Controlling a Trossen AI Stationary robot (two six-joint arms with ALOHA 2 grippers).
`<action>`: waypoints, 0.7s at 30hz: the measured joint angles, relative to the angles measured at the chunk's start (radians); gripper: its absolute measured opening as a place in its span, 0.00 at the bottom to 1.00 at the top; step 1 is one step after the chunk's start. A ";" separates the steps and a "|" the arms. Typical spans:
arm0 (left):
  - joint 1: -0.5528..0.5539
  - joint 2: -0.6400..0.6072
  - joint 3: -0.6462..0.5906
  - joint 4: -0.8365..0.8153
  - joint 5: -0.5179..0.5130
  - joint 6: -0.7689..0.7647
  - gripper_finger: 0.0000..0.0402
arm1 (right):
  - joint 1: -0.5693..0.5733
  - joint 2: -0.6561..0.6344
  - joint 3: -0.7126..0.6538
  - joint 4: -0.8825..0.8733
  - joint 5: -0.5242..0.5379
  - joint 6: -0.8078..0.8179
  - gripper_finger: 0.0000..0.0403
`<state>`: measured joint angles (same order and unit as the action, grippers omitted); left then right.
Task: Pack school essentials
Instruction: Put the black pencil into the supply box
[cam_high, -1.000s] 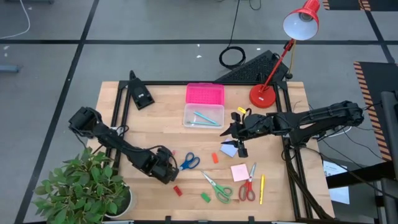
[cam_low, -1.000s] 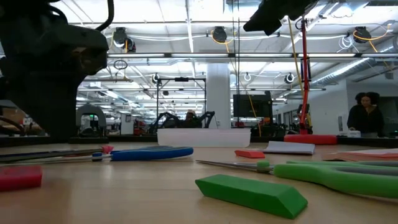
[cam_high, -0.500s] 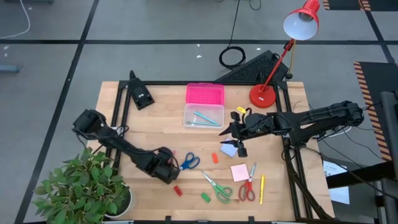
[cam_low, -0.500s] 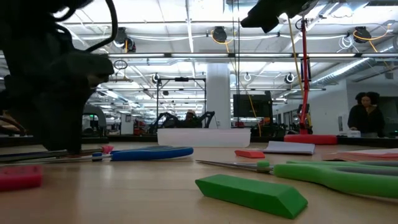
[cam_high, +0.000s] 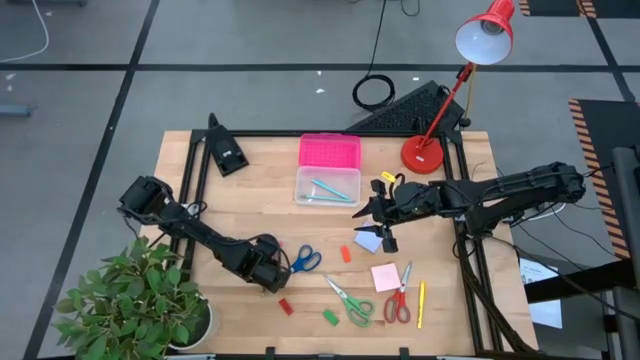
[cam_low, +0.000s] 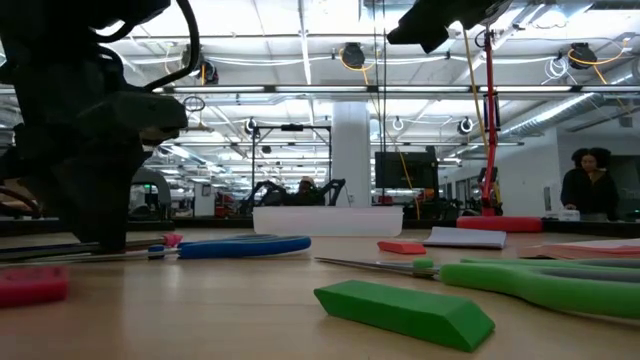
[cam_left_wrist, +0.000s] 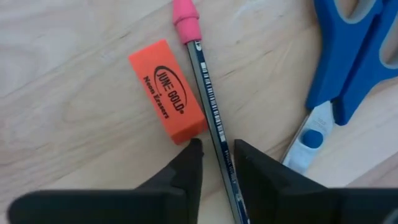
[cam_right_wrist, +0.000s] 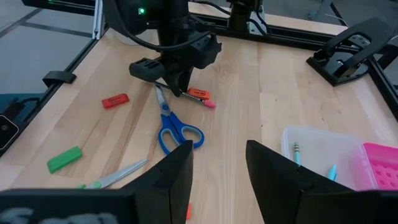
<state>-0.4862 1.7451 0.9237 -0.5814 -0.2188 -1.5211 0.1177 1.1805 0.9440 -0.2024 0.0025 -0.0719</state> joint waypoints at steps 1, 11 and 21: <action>0.000 0.000 0.000 -0.001 0.000 0.001 0.19 | 0.000 0.000 0.000 0.000 0.000 0.000 0.35; 0.001 0.002 0.000 0.003 -0.001 0.012 0.05 | 0.000 0.000 0.000 0.000 0.000 0.000 0.35; 0.001 -0.060 -0.006 0.008 -0.003 0.068 0.05 | 0.000 0.000 0.000 -0.002 0.000 0.000 0.35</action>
<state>-0.4854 1.6850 0.9181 -0.5734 -0.2216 -1.4533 0.1177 1.1805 0.9440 -0.2039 0.0021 -0.0723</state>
